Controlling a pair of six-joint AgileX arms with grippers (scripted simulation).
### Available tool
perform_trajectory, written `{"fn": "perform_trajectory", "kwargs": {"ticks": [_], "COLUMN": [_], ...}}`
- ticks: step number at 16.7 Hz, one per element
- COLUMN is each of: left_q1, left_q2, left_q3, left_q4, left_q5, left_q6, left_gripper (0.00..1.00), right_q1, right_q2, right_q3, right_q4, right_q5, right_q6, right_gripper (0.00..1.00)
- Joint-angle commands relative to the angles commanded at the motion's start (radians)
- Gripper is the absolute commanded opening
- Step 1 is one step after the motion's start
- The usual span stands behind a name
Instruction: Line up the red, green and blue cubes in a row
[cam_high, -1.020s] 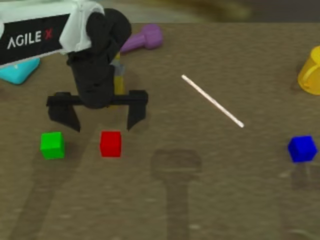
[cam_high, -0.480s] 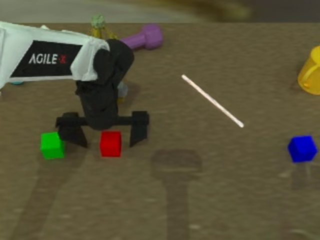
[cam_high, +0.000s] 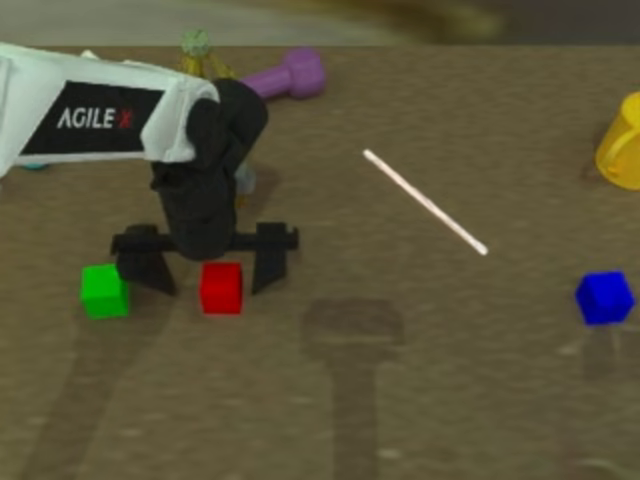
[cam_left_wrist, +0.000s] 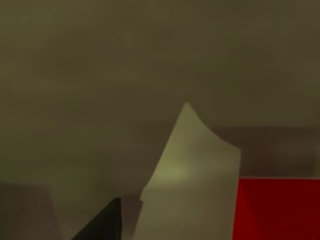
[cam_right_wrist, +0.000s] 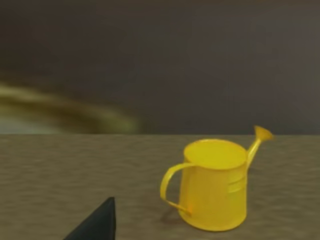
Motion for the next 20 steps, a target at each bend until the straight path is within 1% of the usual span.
{"fn": "perform_trajectory", "kwargs": {"ticks": [7, 8, 15, 16, 18, 20], "left_q1": [0.000, 0.000, 0.000, 0.003, 0.003, 0.009], "left_q2": [0.000, 0.000, 0.000, -0.039, -0.045, -0.066], "left_q3": [0.000, 0.000, 0.000, 0.010, 0.024, 0.060], "left_q4": [0.000, 0.000, 0.000, -0.019, -0.037, -0.095], "left_q5": [0.000, 0.000, 0.000, -0.014, -0.014, -0.014], "left_q6": [0.000, 0.000, 0.000, 0.010, 0.010, 0.007], "left_gripper": [0.02, 0.00, 0.00, 0.00, 0.00, 0.00], "right_q1": [0.000, 0.000, 0.000, 0.000, 0.000, 0.000], "right_q2": [0.000, 0.000, 0.000, 0.000, 0.000, 0.000], "right_q3": [0.000, 0.000, 0.000, 0.000, 0.000, 0.000], "right_q4": [0.000, 0.000, 0.000, 0.000, 0.000, 0.000], "right_q5": [0.000, 0.000, 0.000, 0.000, 0.000, 0.000], "right_q6": [0.000, 0.000, 0.000, 0.000, 0.000, 0.000], "right_gripper": [1.00, 1.00, 1.00, 1.00, 1.00, 1.00]}}
